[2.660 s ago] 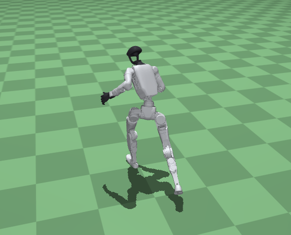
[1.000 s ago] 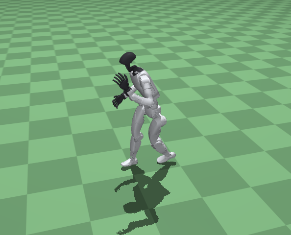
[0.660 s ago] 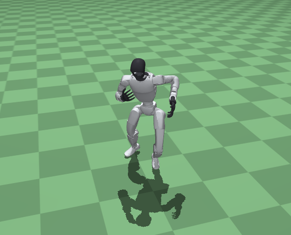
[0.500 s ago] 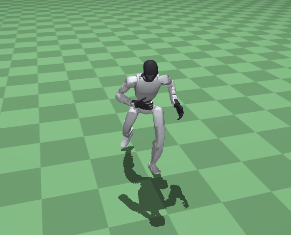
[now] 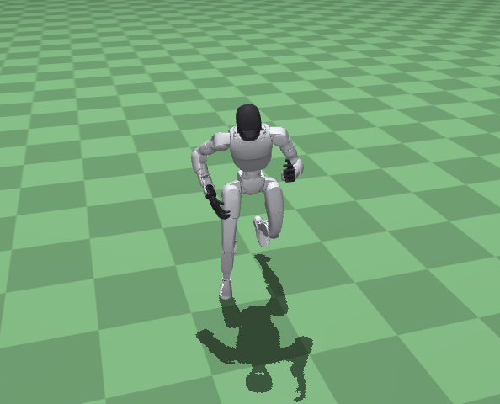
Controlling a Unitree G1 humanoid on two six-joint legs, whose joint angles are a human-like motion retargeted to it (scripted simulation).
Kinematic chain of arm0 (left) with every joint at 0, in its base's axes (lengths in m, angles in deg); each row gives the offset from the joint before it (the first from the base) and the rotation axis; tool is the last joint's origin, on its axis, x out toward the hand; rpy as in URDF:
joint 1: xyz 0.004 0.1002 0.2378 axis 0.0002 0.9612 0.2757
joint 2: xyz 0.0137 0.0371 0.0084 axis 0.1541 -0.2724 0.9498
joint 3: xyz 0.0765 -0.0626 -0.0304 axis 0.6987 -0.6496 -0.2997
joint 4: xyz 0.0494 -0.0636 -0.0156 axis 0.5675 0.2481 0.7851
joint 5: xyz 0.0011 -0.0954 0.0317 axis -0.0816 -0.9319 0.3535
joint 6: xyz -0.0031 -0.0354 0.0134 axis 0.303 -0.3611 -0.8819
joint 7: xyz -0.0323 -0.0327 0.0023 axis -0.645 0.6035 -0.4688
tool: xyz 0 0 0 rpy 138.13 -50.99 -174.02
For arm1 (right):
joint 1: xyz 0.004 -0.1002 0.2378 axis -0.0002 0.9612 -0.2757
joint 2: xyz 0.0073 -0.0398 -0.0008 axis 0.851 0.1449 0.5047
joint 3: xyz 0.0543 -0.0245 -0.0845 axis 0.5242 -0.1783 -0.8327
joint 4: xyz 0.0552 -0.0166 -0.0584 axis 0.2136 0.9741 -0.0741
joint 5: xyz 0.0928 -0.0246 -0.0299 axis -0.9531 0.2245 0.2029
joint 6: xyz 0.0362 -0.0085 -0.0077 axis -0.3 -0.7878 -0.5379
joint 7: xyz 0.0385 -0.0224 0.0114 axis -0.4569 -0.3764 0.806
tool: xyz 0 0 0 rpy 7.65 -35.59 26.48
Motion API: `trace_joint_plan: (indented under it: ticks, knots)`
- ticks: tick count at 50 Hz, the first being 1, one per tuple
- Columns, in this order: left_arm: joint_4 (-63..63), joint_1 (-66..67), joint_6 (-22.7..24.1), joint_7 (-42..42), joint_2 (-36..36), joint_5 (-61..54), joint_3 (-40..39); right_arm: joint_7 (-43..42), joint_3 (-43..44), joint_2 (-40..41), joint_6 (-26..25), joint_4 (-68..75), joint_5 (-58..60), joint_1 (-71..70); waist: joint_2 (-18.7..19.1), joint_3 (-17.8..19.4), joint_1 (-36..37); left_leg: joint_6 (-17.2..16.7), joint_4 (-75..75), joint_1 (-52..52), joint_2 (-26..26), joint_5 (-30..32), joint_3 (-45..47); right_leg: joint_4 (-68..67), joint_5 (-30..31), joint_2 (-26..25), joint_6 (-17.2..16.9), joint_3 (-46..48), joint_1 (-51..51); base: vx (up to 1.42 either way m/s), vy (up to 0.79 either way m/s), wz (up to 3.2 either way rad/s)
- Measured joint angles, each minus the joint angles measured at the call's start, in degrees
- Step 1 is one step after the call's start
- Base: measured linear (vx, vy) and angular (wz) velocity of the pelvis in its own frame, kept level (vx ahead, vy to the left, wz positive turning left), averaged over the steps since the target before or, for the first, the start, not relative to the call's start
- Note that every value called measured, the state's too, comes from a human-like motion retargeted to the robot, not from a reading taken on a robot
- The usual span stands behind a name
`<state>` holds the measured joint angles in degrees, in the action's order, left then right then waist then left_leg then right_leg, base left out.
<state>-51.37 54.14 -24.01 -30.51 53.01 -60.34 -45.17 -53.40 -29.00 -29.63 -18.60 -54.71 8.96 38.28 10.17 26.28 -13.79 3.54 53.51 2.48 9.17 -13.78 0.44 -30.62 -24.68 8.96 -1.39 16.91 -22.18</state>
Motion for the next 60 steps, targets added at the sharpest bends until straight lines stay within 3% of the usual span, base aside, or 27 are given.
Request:
trace_joint_plan:
  ticks: [2,4,6,8,11,14,16,18,21,23,25,26,27,29,33,35,38,40,42,44,45,48,51,55,58,60]
  knots:
    - [5.29,15.49,-0.81,0.99,2.21,0.8,0.17,-2.27,-2.97,2.21,0.38,-0.53,1.68,-8.88,-0.83,-3.17,4.78,0.5,14.23,8.42,-2.25,-5.04,0.24,-9.75,-6.47,0.7,1.25,-2.43,-2.46,1.27,-0.28,-0.98]
    - [8.2,31.02,-1.2,3.6,5.49,9.36,-2.46,-2.93,-3.87,4.66,1.27,-5.76,5.88,-18.67,-3.01,-4.94,9.75,4.07,20.69,15.78,-3.8,-8.83,3.12,-6.24,-7.26,0.16,0.56,-4.35,1.3,1.26,-0.21,-1.0]
    - [6.91,45.76,-0.85,7.56,8.57,13.32,-5.92,-3.65,-4.08,7.69,2.21,-12.58,8.56,-25.8,-7.02,-7.71,15.43,7.09,21.05,22.67,-4.1,-11.53,9.06,-2.63,-4.88,1.22,-0.73,-6.81,4.39,1.36,-0.11,-0.93]
    - [4.07,56.9,0.27,8.57,10.7,9.51,-8.56,-4.91,-4.73,10.36,2.71,-19.24,8.68,-29.17,-11.96,-10.04,21.82,8.5,14.21,27.43,-5.18,-12.68,15.35,3.53,1.3,3.18,-2.43,-9.3,8.51,1.43,-0.01,-0.88]
    - [0.77,66.11,2.0,5.2,11.44,-1.94,-10.32,-3.64,-6.29,12.67,2.35,-26.83,5.57,-28.33,-18.38,-11.82,30.46,6.31,-7.64,29.55,-8.19,-10.06,22.18,14.01,16.7,6.54,-5.29,-11.39,15.95,1.49,0.12,-0.77]
    - [0.09,66.67,2.22,-0.24,10.71,-6.43,-11.41,1.33,-8.3,14.64,1.53,-29.54,-0.53,-23.75,-19.72,-10.99,36.03,1.55,-33.38,25.67,-8.54,-7.09,25.82,22.08,30.29,6.22,-8.53,-12.05,26.29,1.53,0.21,-0.48]
    - [0.99,62.73,1.26,-4.86,9.64,-4.74,-12.05,4.92,-9.58,15.92,0.68,-28.92,-2.91,-19.5,-18.2,-9.2,38.14,-2.2,-43.78,22.1,-7.17,-4.49,27.25,25.22,34.78,3.98,-9.47,-13.78,34.83,1.55,0.23,-0.06]
    - [3.44,55.65,-0.26,-7.77,7.26,-3.92,-11.0,7.06,-11.03,17.2,-0.37,-26.65,-3.2,-15.17,-17.5,-7.06,38.48,-2.69,-42.3,19.99,-6.69,-3.98,26.72,25.48,35.27,2.38,-8.56,-17.81,41.98,1.54,0.22,0.55]
    - [12.39,39.73,-3.57,-9.22,1.76,-4.52,-5.52,4.5,-12.56,19.62,-0.71,-18.3,-0.37,-8.8,-18.16,-3.36,36.62,1.72,-22.68,16.95,-5.83,-17.46,23.19,11.48,30.04,1.17,-8.17,-20.26,44.67,1.53,0.17,0.82]
    - [18.35,27.48,-5.74,-8.2,-0.25,0.64,-2.35,0.56,-11.29,20.75,-1.06,-10.8,6.5,-4.7,-21.64,-4.99,34.65,5.06,-12.27,17.68,-5.28,-25.19,22.52,-10.9,21.16,3.04,-9.17,-17.61,33.52,1.48,0.07,0.48]
    - [20.17,15.17,-6.87,-8.67,0.48,11.34,-2.65,-1.13,-8.12,20.69,-0.58,-6.6,12.41,0.09,-23.07,-6.4,29.22,4.79,-16.25,13.05,-6.37,-26.95,21.18,-24.92,10.88,5.08,-3.14,-12.98,23.41,1.34,0.06,0.77]
    - [21.31,8.61,-9.95,-8.99,0.16,25.02,-2.65,0.79,-5.47,21.16,1.61,-7.93,10.16,4.56,-23.19,-8.16,24.84,3.66,-18.61,11.15,-6.1,-26.63,20.04,-29.09,6.63,5.56,1.18,-10.05,18.46,1.34,0.04,1.14]
    - [21.65,2.7,-12.44,-8.44,0.1,34.46,-2.66,2.67,-2.86,20.77,3.08,-9.46,7.5,8.64,-22.73,-9.73,20.6,2.36,-21.08,9.19,-5.58,-25.76,18.9,-32.09,3.05,5.65,4.41,-7.28,13.79,1.38,0.0,1.23]
    - [19.32,-5.69,-14.75,-3.2,1.07,34.86,-2.4,5.38,1.93,15.92,3.04,-13.25,1.13,14.72,-19.05,-12.01,12.7,-0.75,-26.35,5.16,-3.34,-21.08,16.51,-31.5,-0.45,3.68,5.55,-2.82,5.83,1.4,-0.08,1.18]
    - [14.11,-13.03,-15.9,9.16,3.45,25.26,0.48,3.26,7.76,4.74,2.5,-18.01,-3.26,21.17,-10.29,-14.44,-0.8,-5.16,-35.36,-2.44,1.92,-4.48,11.82,-13.58,1.15,-2.71,1.61,0.91,-6.08,1.51,-0.27,0.89]
    - [10.05,-12.8,-15.05,10.6,4.2,20.31,1.8,2.61,8.83,1.12,1.1,-18.62,-2.63,21.3,-7.59,-13.93,-5.71,-6.79,-38.09,-6.72,3.27,3.89,10.08,-0.31,2.74,-3.57,0.27,1.94,-8.66,1.58,-0.33,0.58]
    - [2.15,-7.36,-10.57,3.99,4.47,14.43,0.17,4.54,8.57,-1.77,-1.06,-18.33,0.4,15.72,-6.42,-7.53,-13.51,-6.02,-39.28,-15.84,3.24,12.53,5.22,15.17,8.12,-1.68,-0.22,5.15,-5.24,1.61,-0.34,0.59]
    - [-1.32,0.07,-6.4,-4.54,3.75,13.05,-1.62,5.53,4.89,0.5,0.24,-14.75,0.84,9.68,-7.66,-1.21,-15.82,-2.4,-31.72,-19.84,1.38,12.27,-0.57,11.35,8.67,-0.65,1.25,4.79,-1.43,1.62,-0.37,-0.23]
    - [1.11,9.7,-6.28,-13.27,2.23,15.23,-1.55,2.29,0.03,6.64,2.23,-5.0,1.09,3.95,-7.06,1.54,-12.02,-0.22,-11.75,-14.62,-1.06,6.52,-2.23,-2.03,-1.09,-1.09,3.59,2.04,-1.13,1.58,-0.37,-1.16]
    - [8.03,19.67,-9.11,-19.79,0.3,18.38,-0.24,-3.91,-2.5,12.58,1.37,7.83,6.93,-3.94,-5.16,0.89,-5.21,1.41,8.37,-4.17,-0.68,0.83,1.98,-9.63,-8.06,-2.52,4.74,-0.76,-1.69,1.5,-0.29,-1.48]
    - [12.06,24.75,-10.66,-21.85,-0.77,19.56,0.46,-7.08,-2.87,14.92,0.0,13.71,11.8,-8.7,-4.31,-0.04,-1.37,2.74,16.81,1.6,0.32,-2.15,4.93,-10.88,-9.92,-3.38,5.0,-2.05,-1.53,1.47,-0.22,-1.6]
    - [17.17,41.63,-10.6,-16.13,-1.91,9.71,0.84,-15.15,-1.01,19.16,-0.45,12.32,19.27,-19.36,-6.3,-3.13,10.76,7.51,27.97,18.36,0.72,-8.46,11.77,-4.97,-8.87,-4.03,3.3,-6.35,3.03,1.51,-0.11,-1.63]
    - [15.3,54.95,-8.32,-9.95,3.48,-3.25,-0.84,-18.83,-0.68,22.71,3.61,-1.33,3.52,-21.52,-13.42,-5.81,23.36,8.65,23.68,34.25,-2.73,-9.65,16.57,6.3,-1.91,-0.41,-0.52,-10.93,9.51,1.59,0.06,-1.26]
    - [13.62,63.74,-4.98,-13.43,9.5,-5.36,-9.45,-11.16,0.33,22.9,5.22,-19.61,-6.98,-16.78,-24.14,-7.01,36.38,6.69,-0.09,49.86,-5.96,-6.57,20.51,22.18,16.88,6.16,-5.08,-12.2,17.71,1.65,0.2,-0.58]
    - [15.24,60.95,-3.01,-14.63,9.17,-6.37,-14.9,-2.58,0.57,23.45,3.63,-30.5,-11.7,-9.69,-29.67,-2.23,43.89,5.03,-26.22,50.58,-5.17,-5.28,25.47,29.75,29.82,9.06,-9.18,-10.43,26.16,1.74,0.26,-0.57]
    - [17.08,55.83,-1.64,-13.35,7.44,-8.19,-16.61,2.27,-2.74,24.36,2.34,-35.01,-18.76,-3.66,-30.14,2.99,49.35,2.31,-39.8,47.65,-2.93,-7.08,29.09,32.47,35.45,9.43,-10.87,-10.15,33.5,1.78,0.34,-1.1]
